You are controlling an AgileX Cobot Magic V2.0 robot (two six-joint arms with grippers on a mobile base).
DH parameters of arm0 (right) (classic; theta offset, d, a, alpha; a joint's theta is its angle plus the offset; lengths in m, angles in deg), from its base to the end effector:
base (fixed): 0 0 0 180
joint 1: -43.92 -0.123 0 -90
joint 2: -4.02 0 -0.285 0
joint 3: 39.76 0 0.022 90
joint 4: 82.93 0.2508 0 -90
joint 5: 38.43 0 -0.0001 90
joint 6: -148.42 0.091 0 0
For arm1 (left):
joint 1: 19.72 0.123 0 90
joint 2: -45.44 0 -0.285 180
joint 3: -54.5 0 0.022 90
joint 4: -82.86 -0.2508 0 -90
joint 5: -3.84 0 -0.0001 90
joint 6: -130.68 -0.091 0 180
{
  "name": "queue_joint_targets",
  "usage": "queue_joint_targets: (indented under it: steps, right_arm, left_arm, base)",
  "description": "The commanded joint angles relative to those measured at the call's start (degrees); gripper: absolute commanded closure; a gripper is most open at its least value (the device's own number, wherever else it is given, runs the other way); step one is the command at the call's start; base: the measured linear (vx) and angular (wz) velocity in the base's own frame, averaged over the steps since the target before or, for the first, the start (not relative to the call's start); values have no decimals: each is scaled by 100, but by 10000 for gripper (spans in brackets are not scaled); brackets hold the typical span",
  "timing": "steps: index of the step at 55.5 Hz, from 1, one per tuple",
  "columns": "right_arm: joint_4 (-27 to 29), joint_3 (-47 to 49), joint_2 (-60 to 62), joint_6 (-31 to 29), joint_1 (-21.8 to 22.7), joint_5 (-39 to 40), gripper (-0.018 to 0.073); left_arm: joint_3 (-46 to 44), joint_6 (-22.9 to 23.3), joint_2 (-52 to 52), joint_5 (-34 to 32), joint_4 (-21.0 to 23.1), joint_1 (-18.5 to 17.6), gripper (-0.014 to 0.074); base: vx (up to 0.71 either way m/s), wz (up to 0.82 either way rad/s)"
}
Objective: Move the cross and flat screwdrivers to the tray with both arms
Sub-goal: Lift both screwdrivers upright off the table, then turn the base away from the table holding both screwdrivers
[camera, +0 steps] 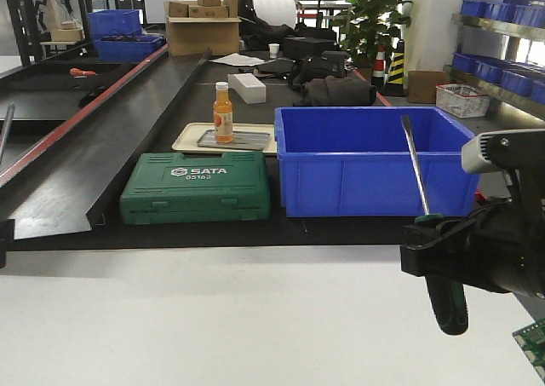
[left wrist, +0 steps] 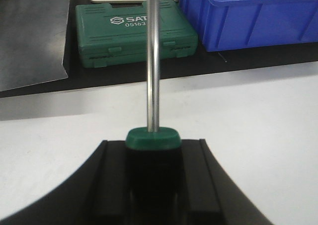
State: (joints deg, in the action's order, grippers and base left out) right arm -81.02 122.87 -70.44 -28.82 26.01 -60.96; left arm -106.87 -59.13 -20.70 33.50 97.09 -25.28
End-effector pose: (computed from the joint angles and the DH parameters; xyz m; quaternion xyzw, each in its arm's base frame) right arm 0.2450 0.0804 0.3740 -0.1014 0.8342 0.1107 0.5307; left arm 0.2131 -0.0319 0.3921 0.0548 0.8344 -0.0898 0.5410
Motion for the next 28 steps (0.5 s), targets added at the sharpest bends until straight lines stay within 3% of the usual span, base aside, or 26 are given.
queue_joint_targets:
  steps: [1, 28]
  right_arm:
    - [-6, 174, 145, -34, 37, 490, 567]
    - [-6, 174, 145, -34, 37, 490, 567]
  left_arm:
    - [-175, 6, 105, -479, 116, -27, 599]
    - [-175, 6, 105, -479, 116, -27, 599]
  base:
    - [-4, 1]
    - [-13, 4]
